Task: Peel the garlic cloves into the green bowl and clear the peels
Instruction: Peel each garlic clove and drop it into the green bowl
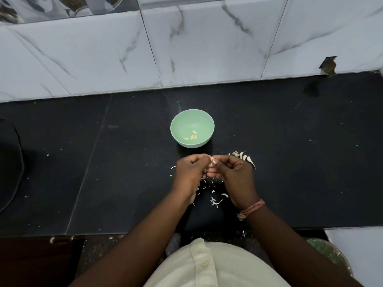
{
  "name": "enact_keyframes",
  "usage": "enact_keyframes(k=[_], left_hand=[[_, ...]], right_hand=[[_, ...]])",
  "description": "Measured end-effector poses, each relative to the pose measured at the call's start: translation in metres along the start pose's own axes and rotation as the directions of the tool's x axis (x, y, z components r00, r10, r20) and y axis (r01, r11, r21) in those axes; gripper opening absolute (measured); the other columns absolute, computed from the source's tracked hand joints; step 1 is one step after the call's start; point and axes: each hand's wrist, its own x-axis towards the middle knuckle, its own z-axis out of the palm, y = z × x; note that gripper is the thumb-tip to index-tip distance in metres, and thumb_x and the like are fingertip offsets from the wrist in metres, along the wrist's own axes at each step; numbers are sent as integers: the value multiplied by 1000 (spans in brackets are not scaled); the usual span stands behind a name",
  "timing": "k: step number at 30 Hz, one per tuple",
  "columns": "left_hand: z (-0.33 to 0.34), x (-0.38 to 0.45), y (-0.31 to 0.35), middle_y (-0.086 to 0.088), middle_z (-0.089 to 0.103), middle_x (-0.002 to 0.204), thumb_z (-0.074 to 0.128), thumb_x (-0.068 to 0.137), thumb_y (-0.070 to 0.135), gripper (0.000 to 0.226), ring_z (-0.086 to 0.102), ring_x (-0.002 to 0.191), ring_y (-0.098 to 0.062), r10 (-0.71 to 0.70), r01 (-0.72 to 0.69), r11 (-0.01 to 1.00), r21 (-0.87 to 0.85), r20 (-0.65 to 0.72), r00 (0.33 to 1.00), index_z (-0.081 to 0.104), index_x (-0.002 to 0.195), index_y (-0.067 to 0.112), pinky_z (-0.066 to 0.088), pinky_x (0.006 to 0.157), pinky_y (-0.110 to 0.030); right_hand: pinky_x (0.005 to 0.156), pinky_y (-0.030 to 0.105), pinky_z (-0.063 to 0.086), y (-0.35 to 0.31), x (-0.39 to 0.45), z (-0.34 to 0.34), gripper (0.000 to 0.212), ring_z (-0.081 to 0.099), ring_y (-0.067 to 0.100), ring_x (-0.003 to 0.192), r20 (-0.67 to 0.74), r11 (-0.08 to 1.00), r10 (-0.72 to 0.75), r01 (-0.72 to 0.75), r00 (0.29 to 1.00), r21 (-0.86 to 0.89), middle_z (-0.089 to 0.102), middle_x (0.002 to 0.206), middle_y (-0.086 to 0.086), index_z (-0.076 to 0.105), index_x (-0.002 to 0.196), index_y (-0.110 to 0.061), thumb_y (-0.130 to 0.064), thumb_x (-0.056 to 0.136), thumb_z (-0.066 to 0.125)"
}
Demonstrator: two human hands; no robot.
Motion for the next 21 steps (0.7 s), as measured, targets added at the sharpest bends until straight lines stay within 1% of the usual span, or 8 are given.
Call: enact_keyframes(k=[4, 6, 8, 9, 11, 13, 16, 21], left_hand=[[-4, 4, 3, -5, 60, 61, 64, 87, 6, 12, 51, 53, -13, -60, 60, 998, -11, 11, 998, 70, 84, -3, 44, 50, -22], [-6, 6, 2, -17, 66, 71, 69, 81, 13, 16, 60, 66, -25, -54, 54, 998, 11, 18, 998, 72, 85, -2, 55, 65, -39], [-8, 7, 1, -28, 68, 81, 70, 77, 17, 18, 62, 74, -30, -42, 41, 998, 48, 23, 999, 74, 84, 1, 56, 75, -56], [-8, 7, 1, -28, 68, 80, 69, 79, 16, 18, 62, 73, -29, -33, 32, 998, 59, 29, 999, 73, 84, -1, 56, 74, -54], [-8, 4, 1, -16, 67, 70, 64, 87, 7, 17, 63, 65, -22, -9, 8, 999, 31, 33, 999, 69, 89, -9, 55, 63, -32], [-6, 1, 5, -6, 66, 61, 57, 93, -1, 17, 63, 52, -12, -7, 7, 1000, -5, 58, 998, 65, 96, -16, 50, 50, -20], [-6, 2, 4, 1, 62, 55, 56, 95, 1, 16, 56, 45, -4, 15, -15, 1000, -1, 75, 997, 65, 95, -13, 43, 44, -15], [-5, 2, 0, 6, 54, 52, 54, 96, 6, 23, 46, 45, -2, -33, 35, 999, -22, 82, 996, 61, 74, 7, 38, 45, -16]], right_hand=[[67, 31, 61, 0, 3, 2, 9, 67, 21, 68, 5, 994, -19, 19, 1000, -107, 72, 78, 17, 73, 95, -2, 1, 94, 64], [62, 26, 56, 0, 5, 2, 10, 62, 12, 63, 2, 964, -94, 91, 996, -250, 71, 74, 7, 75, 94, -8, -3, 93, 67], [59, 21, 53, 0, 6, 2, 10, 62, 8, 60, 17, 933, -140, 137, 990, -334, 72, 72, -1, 77, 94, -11, -5, 92, 68], [60, 21, 54, -1, 6, 3, 11, 66, 10, 62, 23, 938, -130, 130, 991, -322, 73, 74, 1, 77, 95, -9, -4, 93, 67], [68, 27, 61, -1, 6, 6, 12, 74, 21, 74, 38, 954, -97, 104, 995, -282, 76, 81, 9, 76, 98, -5, -2, 94, 64], [75, 33, 63, -2, 5, 9, 13, 76, 27, 81, 49, 968, -75, 85, 996, -238, 76, 84, 15, 75, 101, -1, 0, 95, 63], [76, 37, 63, -3, 5, 8, 10, 75, 29, 80, 31, 990, -29, 32, 999, -135, 74, 84, 23, 74, 98, 2, -2, 94, 65], [77, 38, 63, -3, 4, 11, 10, 72, 29, 78, -8, 994, 82, -81, 997, 68, 72, 82, 25, 72, 96, 7, 0, 94, 65]])
